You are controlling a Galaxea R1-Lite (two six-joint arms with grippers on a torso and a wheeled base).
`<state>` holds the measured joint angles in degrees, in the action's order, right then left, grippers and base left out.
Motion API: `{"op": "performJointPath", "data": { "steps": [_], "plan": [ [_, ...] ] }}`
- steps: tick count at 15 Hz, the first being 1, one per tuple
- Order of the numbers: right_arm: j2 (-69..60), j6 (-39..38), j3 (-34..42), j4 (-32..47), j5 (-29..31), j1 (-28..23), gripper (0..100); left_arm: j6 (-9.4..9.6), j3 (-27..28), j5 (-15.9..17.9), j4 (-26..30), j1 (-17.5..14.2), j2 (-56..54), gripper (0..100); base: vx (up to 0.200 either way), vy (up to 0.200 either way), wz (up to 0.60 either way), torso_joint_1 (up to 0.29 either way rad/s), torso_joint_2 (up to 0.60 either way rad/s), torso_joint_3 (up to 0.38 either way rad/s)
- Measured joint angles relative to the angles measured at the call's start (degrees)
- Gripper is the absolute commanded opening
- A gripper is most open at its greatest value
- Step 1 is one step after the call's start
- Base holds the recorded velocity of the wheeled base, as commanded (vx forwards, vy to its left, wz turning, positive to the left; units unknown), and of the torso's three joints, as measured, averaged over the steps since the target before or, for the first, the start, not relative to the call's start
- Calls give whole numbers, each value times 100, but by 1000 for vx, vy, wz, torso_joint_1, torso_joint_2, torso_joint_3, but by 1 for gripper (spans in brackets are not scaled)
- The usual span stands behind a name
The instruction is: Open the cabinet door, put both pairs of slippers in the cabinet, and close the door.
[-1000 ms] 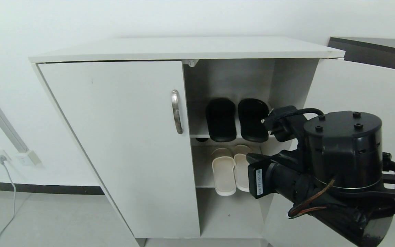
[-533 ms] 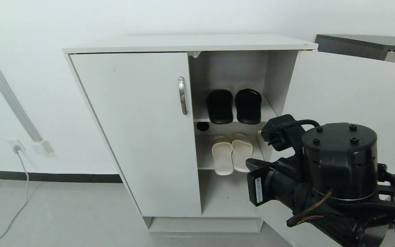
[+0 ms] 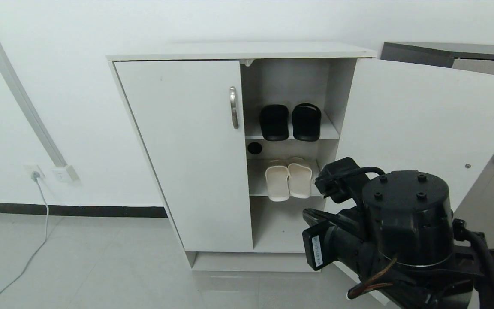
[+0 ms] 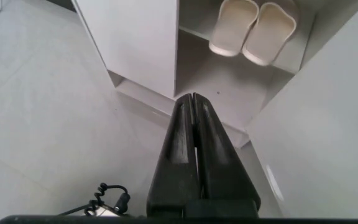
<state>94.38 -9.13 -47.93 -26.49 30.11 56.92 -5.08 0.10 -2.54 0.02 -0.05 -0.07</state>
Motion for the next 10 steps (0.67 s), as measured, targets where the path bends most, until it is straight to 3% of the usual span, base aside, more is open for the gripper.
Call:
{"op": "performJointPath", "data": {
  "steps": [10],
  "plan": [
    [41,11,30,5,2,-4,0,0,0,0,-2,-2,0,0,0,0,0,0,0,0]
  ]
}}
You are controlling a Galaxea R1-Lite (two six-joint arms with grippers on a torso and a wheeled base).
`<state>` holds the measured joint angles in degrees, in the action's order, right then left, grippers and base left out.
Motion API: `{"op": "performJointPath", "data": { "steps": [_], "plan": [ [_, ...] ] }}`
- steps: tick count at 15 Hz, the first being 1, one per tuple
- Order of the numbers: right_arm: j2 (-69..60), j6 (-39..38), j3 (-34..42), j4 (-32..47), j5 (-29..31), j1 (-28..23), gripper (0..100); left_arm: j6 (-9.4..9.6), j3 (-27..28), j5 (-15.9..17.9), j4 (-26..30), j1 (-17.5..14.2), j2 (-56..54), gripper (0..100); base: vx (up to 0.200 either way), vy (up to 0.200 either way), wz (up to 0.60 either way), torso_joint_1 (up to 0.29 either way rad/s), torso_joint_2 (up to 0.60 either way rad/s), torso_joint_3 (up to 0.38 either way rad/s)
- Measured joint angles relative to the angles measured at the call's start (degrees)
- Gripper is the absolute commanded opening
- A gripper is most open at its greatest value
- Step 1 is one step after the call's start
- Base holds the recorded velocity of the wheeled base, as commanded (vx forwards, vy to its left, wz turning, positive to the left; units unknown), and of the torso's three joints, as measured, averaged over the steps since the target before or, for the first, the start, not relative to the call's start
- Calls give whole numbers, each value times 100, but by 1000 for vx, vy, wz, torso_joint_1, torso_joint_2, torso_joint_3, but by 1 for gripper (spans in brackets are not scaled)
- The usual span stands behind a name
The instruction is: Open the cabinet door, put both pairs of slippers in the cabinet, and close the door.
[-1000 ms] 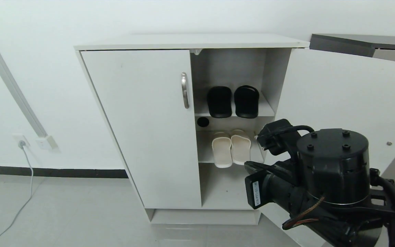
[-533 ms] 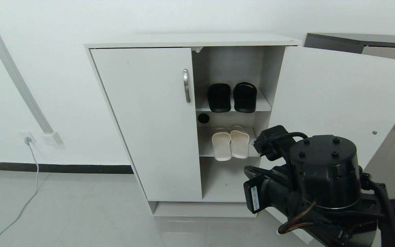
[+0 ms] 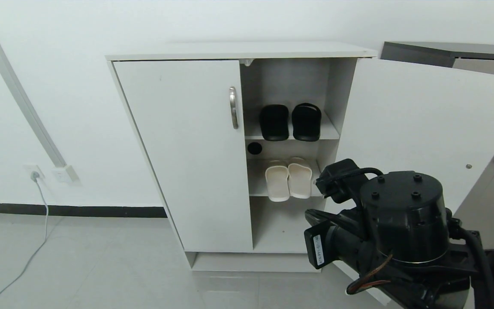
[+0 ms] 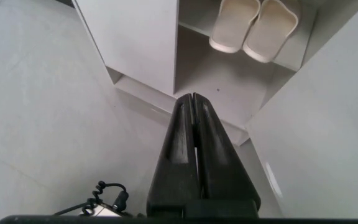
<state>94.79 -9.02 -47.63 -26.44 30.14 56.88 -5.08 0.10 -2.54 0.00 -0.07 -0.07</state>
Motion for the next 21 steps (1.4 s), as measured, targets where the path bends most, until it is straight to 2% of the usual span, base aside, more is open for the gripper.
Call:
{"op": "performJointPath", "data": {
  "steps": [3,6,12,21],
  "plan": [
    [7,40,44,4,0,0,0,0,-2,0,7,2,0,0,0,0,0,4,-37,-41],
    [10,40,50,0,2,6,0,0,-5,0,18,2,0,0,0,0,0,17,-183,-315],
    [46,35,50,0,0,-10,0,-2,1,2,0,-2,0,0,0,0,0,71,-495,-364],
    [116,33,34,-7,9,-7,0,2,1,0,0,-2,0,0,0,0,0,154,-471,-325]
  ]
}}
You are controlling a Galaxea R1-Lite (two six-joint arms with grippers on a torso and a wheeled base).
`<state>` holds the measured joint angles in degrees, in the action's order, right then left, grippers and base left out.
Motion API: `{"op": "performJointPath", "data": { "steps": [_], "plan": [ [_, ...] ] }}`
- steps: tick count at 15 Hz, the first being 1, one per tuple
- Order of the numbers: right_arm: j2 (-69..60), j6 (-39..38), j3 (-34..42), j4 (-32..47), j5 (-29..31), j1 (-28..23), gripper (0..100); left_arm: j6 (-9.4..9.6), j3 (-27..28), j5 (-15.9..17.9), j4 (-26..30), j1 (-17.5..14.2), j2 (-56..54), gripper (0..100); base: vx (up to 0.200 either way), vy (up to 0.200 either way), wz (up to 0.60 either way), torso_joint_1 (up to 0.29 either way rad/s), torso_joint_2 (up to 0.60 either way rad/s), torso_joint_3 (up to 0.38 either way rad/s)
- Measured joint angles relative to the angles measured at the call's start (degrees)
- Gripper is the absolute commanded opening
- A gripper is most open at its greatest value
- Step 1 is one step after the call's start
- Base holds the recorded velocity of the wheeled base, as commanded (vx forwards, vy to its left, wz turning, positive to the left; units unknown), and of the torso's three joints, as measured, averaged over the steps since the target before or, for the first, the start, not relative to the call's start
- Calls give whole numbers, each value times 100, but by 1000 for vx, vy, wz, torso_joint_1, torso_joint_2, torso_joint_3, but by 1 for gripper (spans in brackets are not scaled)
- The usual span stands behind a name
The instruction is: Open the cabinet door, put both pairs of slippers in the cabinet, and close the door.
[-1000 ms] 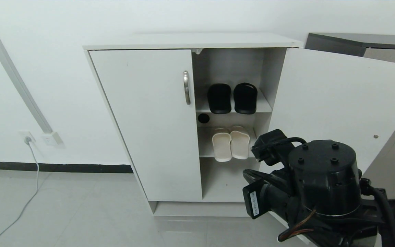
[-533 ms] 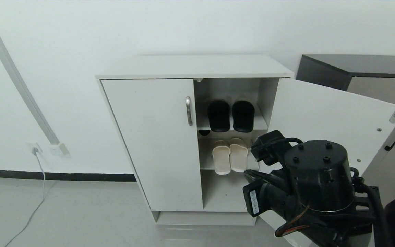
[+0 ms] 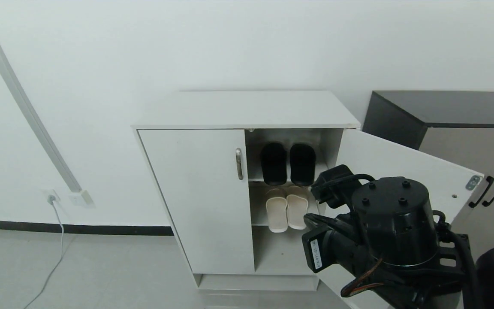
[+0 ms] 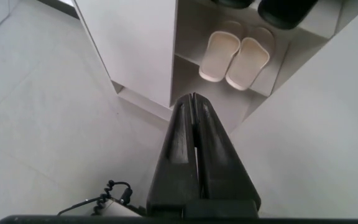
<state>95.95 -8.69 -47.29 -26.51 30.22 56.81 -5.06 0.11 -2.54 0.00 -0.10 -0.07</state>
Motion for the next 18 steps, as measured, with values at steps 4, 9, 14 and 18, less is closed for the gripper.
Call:
{"op": "performJointPath", "data": {
  "steps": [4,9,14,18],
  "plan": [
    [0,0,0,-2,2,2,0,-6,-1,0,0,5,0,0,0,0,0,196,-505,-314],
    [0,0,-1,0,0,2,0,-9,-1,0,0,2,0,0,0,0,0,222,-532,-313],
    [0,-1,-6,0,0,2,0,-11,-1,0,0,0,0,0,0,0,0,259,-582,-329],
    [-4,0,7,0,0,-9,0,-11,-1,0,0,2,0,0,0,0,0,226,-498,-273]
  ]
}}
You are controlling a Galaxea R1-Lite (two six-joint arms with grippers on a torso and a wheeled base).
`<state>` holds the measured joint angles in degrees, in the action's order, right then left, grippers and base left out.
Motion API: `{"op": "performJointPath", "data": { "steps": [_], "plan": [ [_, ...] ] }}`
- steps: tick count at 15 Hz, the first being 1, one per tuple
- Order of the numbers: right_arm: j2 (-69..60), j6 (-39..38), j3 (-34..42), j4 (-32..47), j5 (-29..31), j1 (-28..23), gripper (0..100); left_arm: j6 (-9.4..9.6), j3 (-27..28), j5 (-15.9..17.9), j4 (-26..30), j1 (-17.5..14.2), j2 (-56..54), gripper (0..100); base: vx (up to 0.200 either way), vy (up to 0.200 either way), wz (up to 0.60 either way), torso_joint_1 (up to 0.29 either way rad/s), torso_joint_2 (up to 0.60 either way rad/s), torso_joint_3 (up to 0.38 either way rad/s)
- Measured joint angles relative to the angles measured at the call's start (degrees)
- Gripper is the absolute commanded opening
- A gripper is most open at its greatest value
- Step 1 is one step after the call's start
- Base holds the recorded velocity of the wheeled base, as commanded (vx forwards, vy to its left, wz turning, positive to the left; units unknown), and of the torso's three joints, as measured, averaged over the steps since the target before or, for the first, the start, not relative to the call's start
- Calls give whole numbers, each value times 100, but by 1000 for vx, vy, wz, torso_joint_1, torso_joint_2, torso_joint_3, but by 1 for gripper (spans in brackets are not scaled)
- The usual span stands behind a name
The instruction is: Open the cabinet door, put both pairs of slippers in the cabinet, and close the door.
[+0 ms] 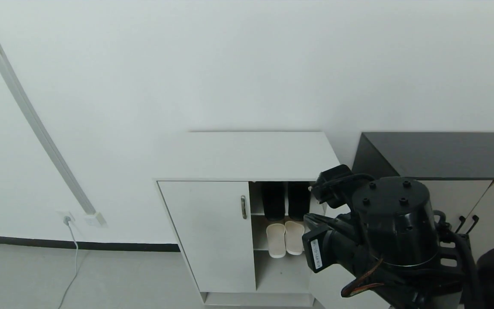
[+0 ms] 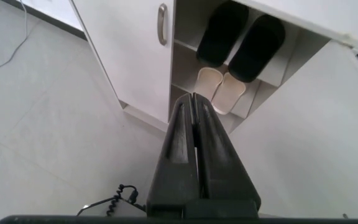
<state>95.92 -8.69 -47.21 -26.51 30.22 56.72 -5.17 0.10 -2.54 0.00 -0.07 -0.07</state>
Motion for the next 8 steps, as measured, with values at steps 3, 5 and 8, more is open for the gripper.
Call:
{"op": "performJointPath", "data": {
  "steps": [3,5,8],
  "plan": [
    [-18,0,9,0,0,-35,0,2,0,0,2,5,0,0,0,0,0,181,-383,-207],
    [-22,0,11,-4,2,-44,0,0,0,0,0,2,0,0,0,0,0,88,-181,-83],
    [-27,0,20,0,5,-50,0,0,0,2,0,5,0,0,0,0,0,0,0,0]
  ]
}}
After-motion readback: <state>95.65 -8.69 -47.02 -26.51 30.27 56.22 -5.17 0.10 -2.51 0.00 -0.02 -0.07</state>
